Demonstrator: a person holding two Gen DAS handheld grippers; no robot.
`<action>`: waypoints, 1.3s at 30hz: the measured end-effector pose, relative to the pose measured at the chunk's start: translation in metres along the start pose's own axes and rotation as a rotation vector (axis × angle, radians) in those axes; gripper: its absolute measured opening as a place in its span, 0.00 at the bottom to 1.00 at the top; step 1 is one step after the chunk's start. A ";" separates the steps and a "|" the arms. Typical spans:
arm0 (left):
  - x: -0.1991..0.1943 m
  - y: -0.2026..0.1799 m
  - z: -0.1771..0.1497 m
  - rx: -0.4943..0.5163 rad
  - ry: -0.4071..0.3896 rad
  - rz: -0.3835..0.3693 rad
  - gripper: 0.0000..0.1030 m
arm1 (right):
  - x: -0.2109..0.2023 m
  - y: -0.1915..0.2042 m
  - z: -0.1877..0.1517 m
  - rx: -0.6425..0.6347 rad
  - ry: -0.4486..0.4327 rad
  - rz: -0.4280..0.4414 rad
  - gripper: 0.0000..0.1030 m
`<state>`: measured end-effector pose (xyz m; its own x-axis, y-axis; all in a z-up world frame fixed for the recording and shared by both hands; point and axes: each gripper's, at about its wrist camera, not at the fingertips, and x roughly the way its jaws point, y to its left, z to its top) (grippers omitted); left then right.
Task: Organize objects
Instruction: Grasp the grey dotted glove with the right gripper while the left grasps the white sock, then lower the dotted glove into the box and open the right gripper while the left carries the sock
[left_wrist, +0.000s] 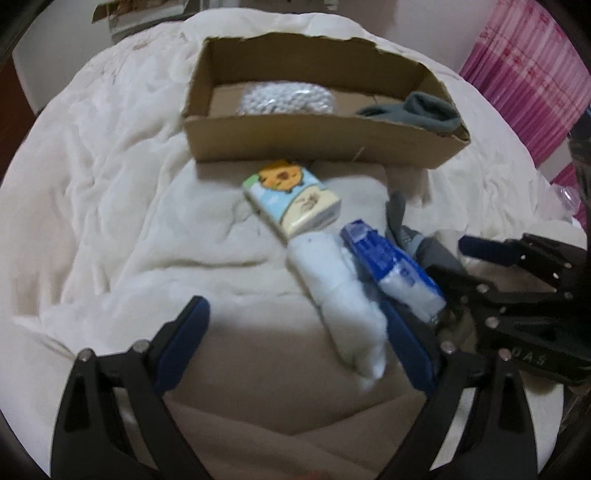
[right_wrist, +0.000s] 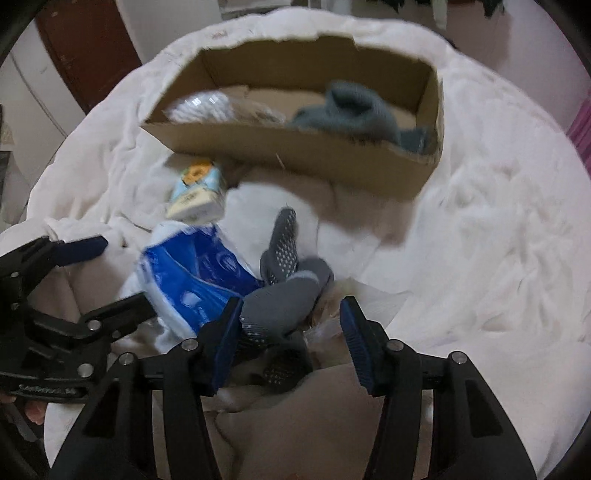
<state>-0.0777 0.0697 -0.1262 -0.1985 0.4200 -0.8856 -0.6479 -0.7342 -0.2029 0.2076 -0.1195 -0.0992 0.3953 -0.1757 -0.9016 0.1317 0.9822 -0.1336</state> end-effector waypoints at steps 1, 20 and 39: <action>-0.001 -0.005 0.001 0.027 -0.015 0.019 0.80 | 0.002 -0.001 -0.001 0.006 0.004 0.026 0.54; -0.087 -0.003 -0.008 0.080 -0.164 -0.204 0.25 | -0.089 -0.007 -0.015 0.050 -0.226 0.108 0.19; -0.179 0.019 0.031 0.059 -0.383 -0.226 0.26 | -0.184 0.000 0.005 -0.011 -0.444 0.084 0.19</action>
<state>-0.0774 -0.0032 0.0408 -0.2980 0.7415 -0.6012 -0.7451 -0.5744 -0.3391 0.1393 -0.0878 0.0692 0.7564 -0.1047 -0.6457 0.0744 0.9945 -0.0742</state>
